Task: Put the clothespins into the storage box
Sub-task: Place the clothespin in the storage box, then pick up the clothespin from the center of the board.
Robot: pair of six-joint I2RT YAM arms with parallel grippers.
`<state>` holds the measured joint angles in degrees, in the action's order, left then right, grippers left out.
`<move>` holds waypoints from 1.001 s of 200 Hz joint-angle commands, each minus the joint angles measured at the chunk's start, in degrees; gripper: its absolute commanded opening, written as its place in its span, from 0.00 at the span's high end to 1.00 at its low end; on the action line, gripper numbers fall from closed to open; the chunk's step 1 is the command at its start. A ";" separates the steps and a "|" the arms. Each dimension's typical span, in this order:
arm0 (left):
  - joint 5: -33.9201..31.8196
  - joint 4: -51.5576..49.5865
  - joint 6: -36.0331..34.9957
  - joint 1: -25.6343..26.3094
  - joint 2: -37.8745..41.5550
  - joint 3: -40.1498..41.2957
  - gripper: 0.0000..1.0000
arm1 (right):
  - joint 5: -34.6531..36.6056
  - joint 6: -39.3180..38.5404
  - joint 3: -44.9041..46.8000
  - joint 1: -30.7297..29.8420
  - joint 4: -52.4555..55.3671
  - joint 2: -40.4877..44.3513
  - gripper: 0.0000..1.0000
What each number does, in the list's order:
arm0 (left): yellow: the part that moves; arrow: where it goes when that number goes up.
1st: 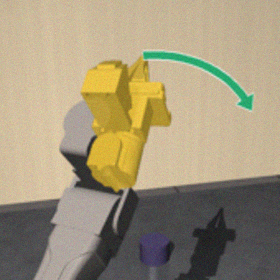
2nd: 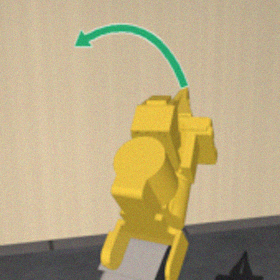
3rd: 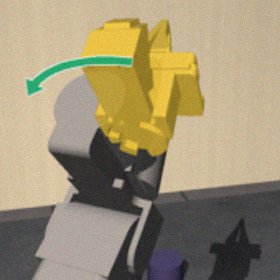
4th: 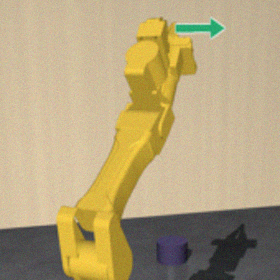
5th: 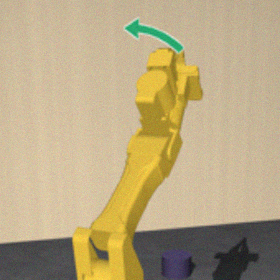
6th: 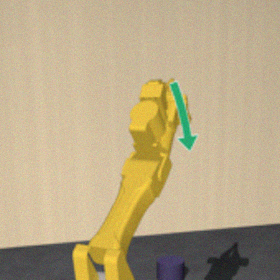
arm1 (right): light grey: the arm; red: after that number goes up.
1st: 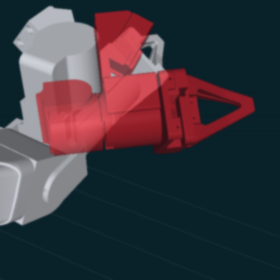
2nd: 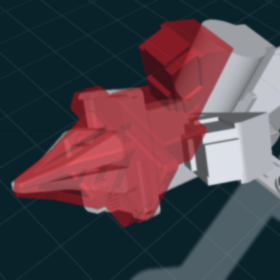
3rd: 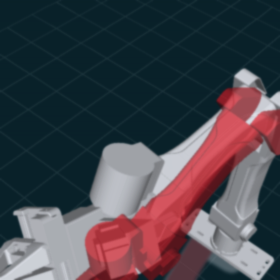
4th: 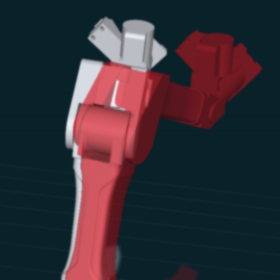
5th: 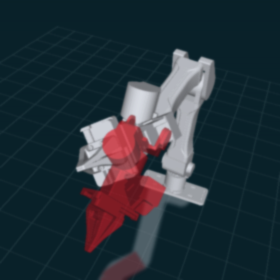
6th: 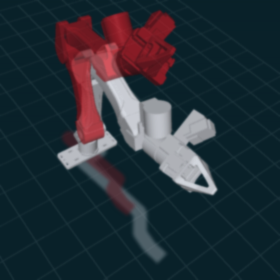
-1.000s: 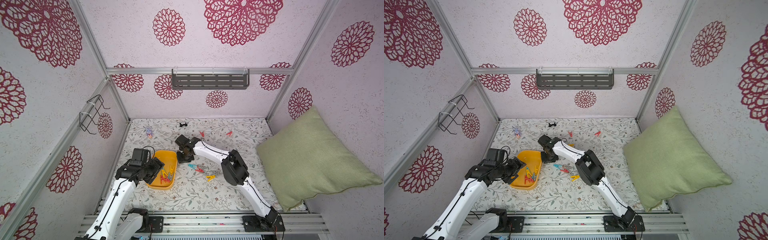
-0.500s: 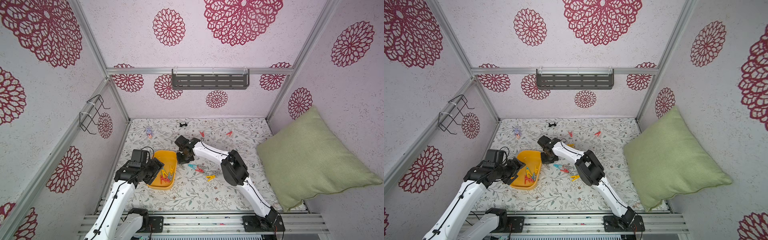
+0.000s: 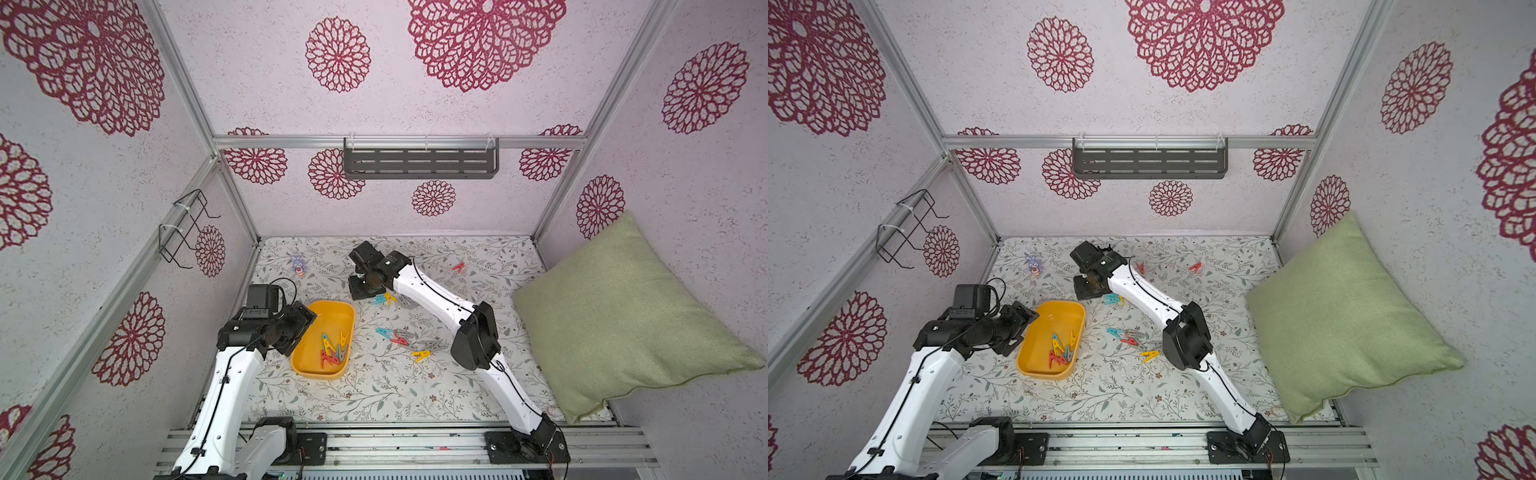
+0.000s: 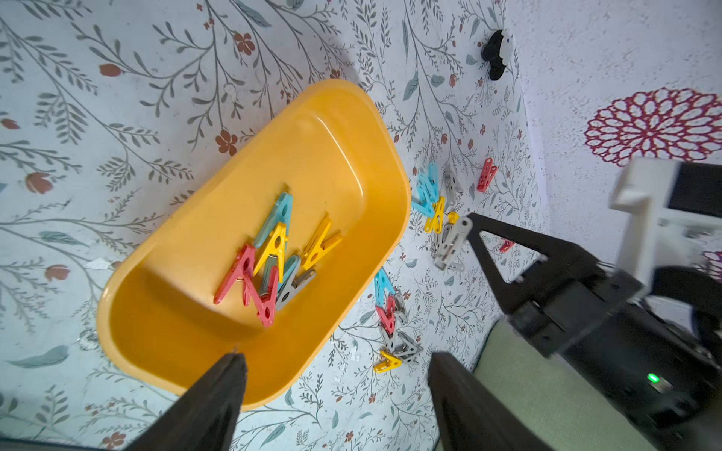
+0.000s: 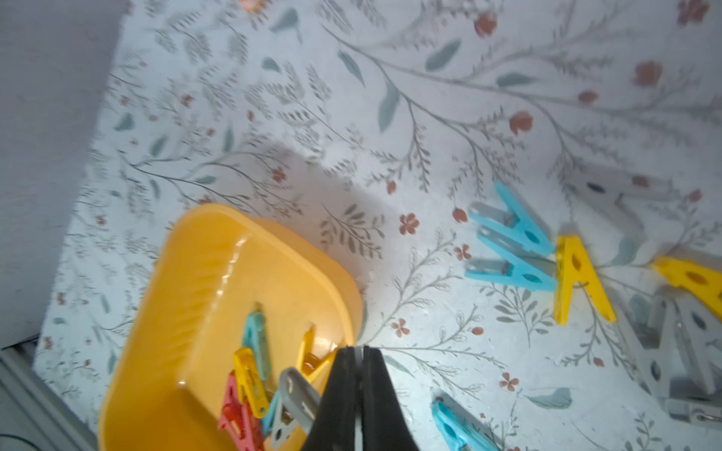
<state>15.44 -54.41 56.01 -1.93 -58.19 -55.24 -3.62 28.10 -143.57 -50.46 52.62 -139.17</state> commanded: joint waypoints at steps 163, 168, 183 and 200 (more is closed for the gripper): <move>3.57 -3.26 -2.37 -4.21 3.92 2.62 0.19 | -11.60 -5.12 -2.44 -5.13 -2.43 1.09 0.62; 3.54 -2.92 -2.18 -3.75 3.42 2.32 0.19 | -10.92 -5.36 -2.35 -4.74 -2.00 1.68 0.63; 2.83 -1.90 -1.48 -1.55 1.76 1.19 0.19 | -8.77 -6.37 -2.05 -3.23 -0.42 3.25 0.63; 1.56 -0.59 -0.47 1.68 -0.57 -0.32 0.19 | -6.65 -7.84 -0.55 -1.40 1.09 5.02 0.63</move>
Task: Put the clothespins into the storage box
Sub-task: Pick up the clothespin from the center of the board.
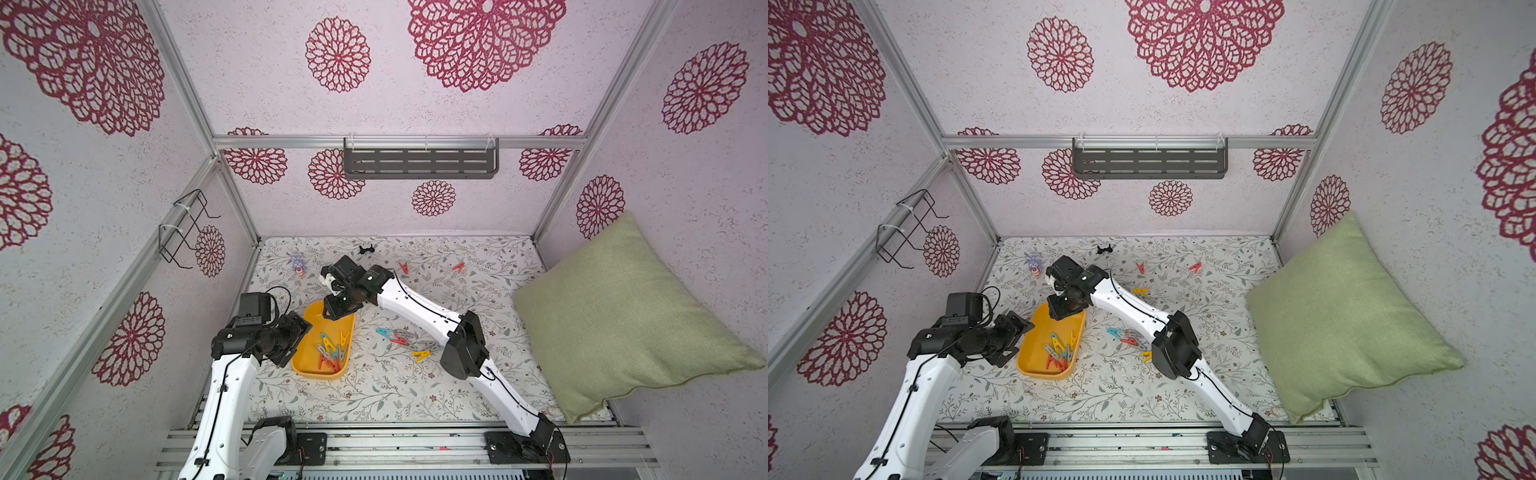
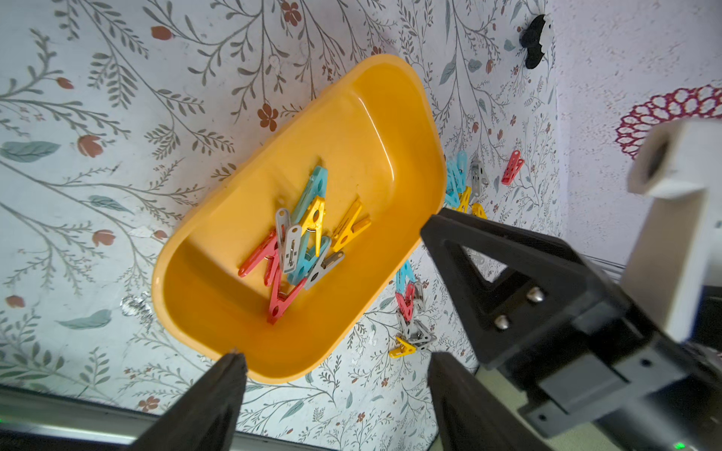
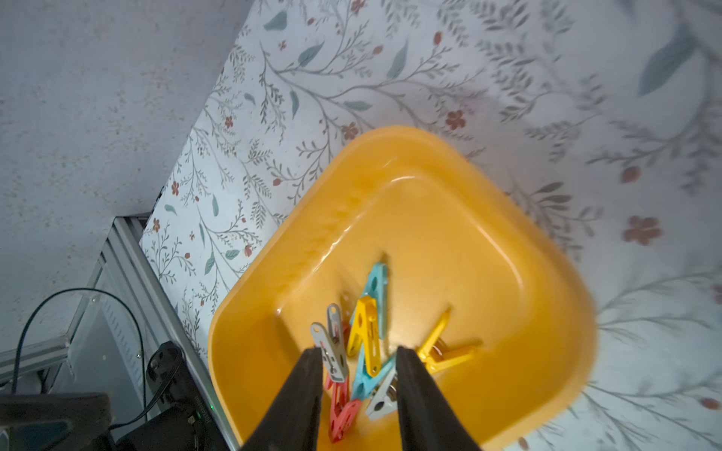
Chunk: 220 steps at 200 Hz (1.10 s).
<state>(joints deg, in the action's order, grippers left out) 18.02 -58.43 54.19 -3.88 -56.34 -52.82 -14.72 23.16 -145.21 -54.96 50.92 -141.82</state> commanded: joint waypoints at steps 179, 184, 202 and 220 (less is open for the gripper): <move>-1.03 16.12 6.10 15.29 -19.44 -7.74 0.20 | 10.95 -8.12 23.34 14.53 0.78 5.77 0.65; -0.97 16.23 6.08 15.22 -19.68 -7.74 0.20 | 11.07 -8.13 22.71 14.53 1.06 5.26 0.64; -0.71 16.52 6.05 15.22 -20.58 -7.88 0.20 | 11.37 -8.33 20.38 14.62 1.88 3.08 0.65; -0.44 16.42 5.92 15.26 -21.42 -8.41 0.20 | 11.81 -8.45 18.18 14.62 2.51 1.19 0.66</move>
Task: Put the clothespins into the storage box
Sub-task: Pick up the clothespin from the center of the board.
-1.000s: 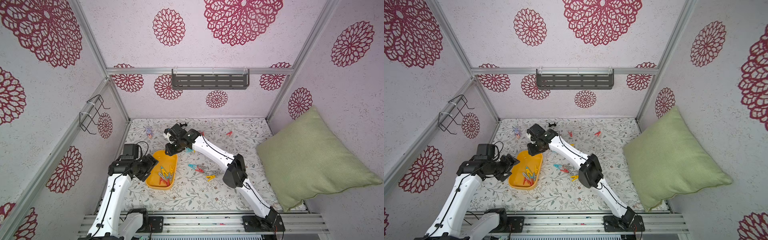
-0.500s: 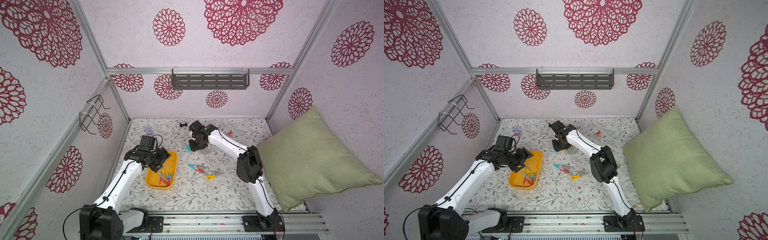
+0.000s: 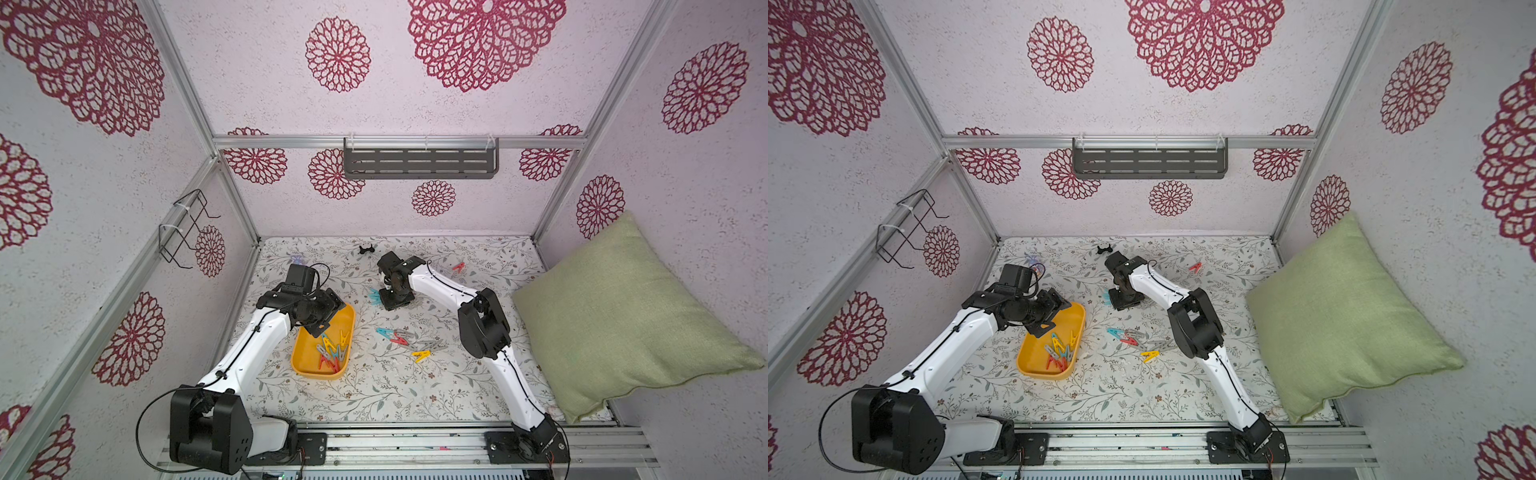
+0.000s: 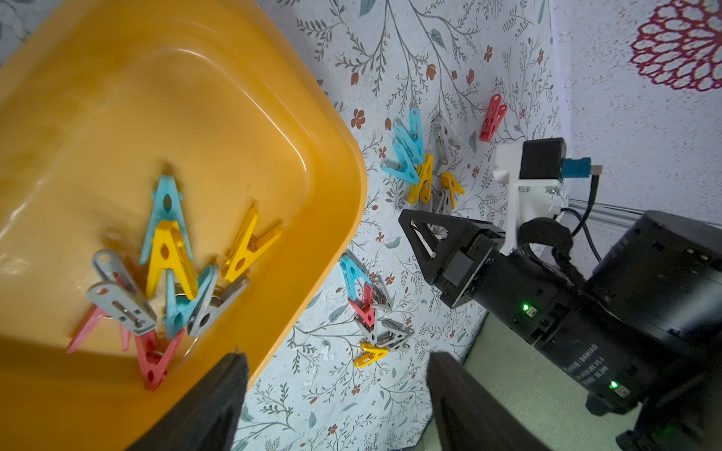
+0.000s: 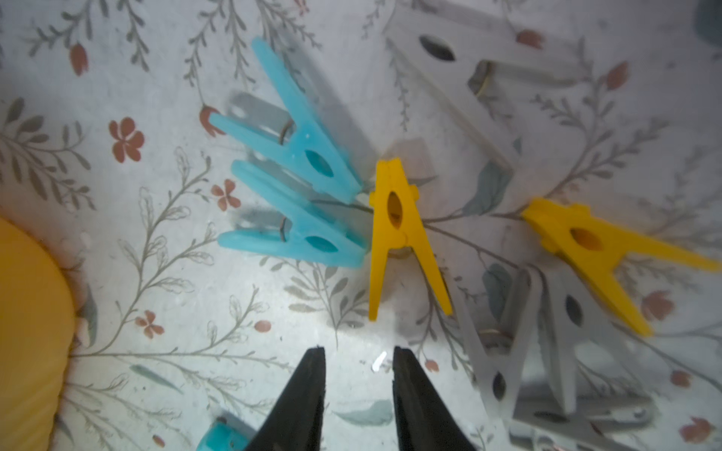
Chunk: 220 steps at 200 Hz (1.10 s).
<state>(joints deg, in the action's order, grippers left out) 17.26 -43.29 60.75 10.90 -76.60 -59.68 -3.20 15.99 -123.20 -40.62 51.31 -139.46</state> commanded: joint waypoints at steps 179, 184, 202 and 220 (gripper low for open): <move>-0.16 -2.04 -3.59 -1.20 -1.58 -4.74 0.20 | 4.65 -1.62 -16.72 0.72 5.88 -4.55 0.93; -0.16 -2.23 -3.81 -1.50 -1.25 -4.74 0.20 | 4.60 -1.58 -17.16 0.72 5.98 -4.22 0.93; -0.16 -3.13 -4.54 -2.99 0.03 -4.57 0.20 | 3.88 -1.60 -18.29 0.30 6.08 -2.80 0.93; -0.03 -4.27 -5.42 -4.79 1.58 -4.07 0.20 | 2.30 -1.67 -18.44 -0.86 5.74 -1.16 0.94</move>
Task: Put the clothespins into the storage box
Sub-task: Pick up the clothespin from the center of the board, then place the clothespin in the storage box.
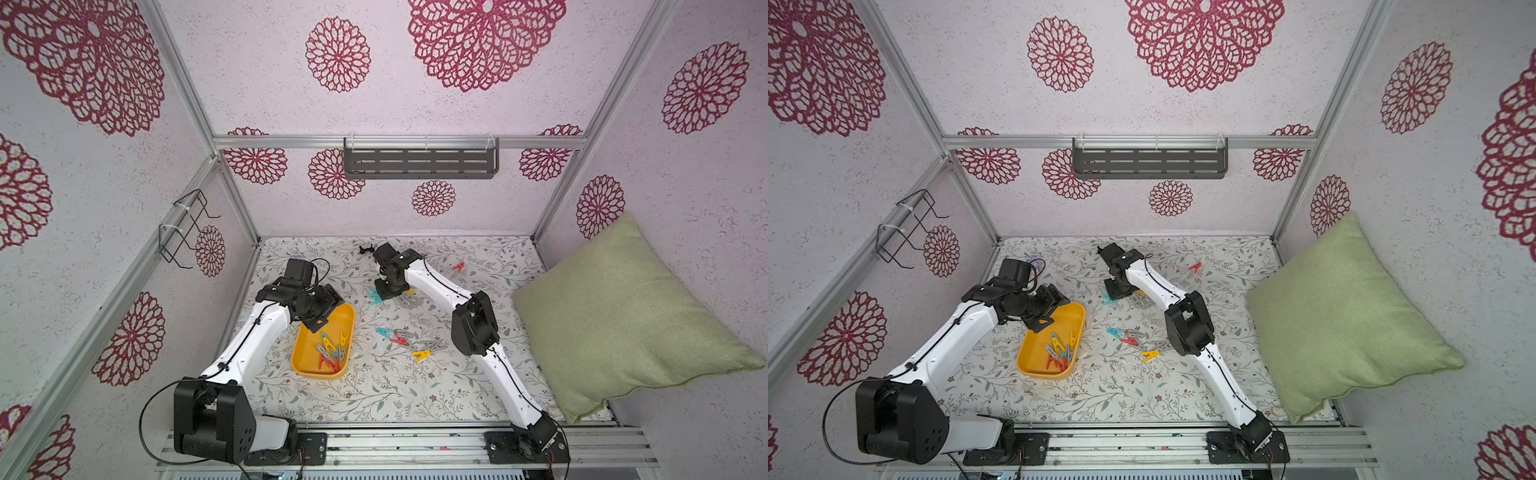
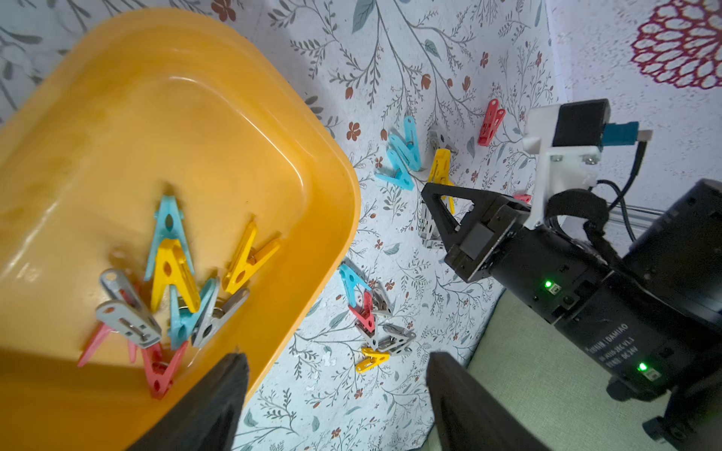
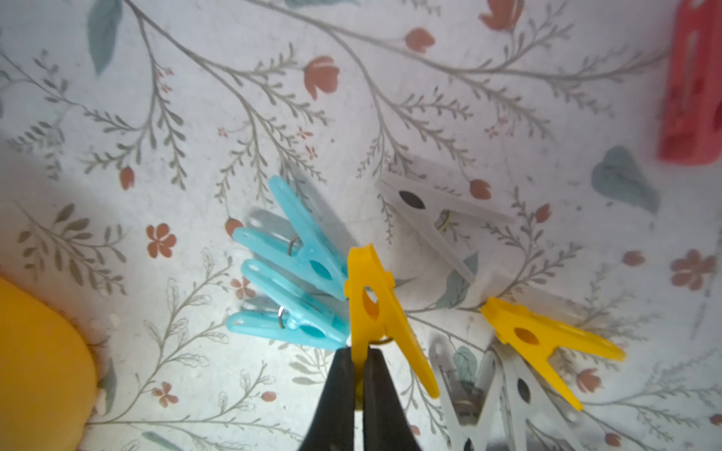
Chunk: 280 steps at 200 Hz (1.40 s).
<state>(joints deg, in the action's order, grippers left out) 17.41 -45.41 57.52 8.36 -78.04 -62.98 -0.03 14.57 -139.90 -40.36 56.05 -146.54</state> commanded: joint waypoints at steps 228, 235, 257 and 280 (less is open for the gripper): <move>0.35 -11.86 -4.46 -14.13 22.57 11.74 0.20 | -5.38 1.00 2.47 -19.14 -3.01 14.63 0.50; 0.24 -11.47 -4.01 -13.52 22.67 11.78 0.20 | -3.61 1.30 3.66 -18.74 -3.26 15.98 0.48; -1.40 -10.79 -2.83 -10.22 21.77 10.77 0.20 | 2.27 2.65 9.81 -17.27 -5.22 21.65 0.40; -3.20 -9.37 -1.10 -5.82 19.45 9.23 0.20 | 4.90 4.74 19.16 -14.05 -8.84 28.51 0.32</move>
<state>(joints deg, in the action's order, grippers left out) 16.45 -56.80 54.43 -1.04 -56.71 -51.86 -1.54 16.51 -126.93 -58.48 50.83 -127.66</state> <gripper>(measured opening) 0.800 0.649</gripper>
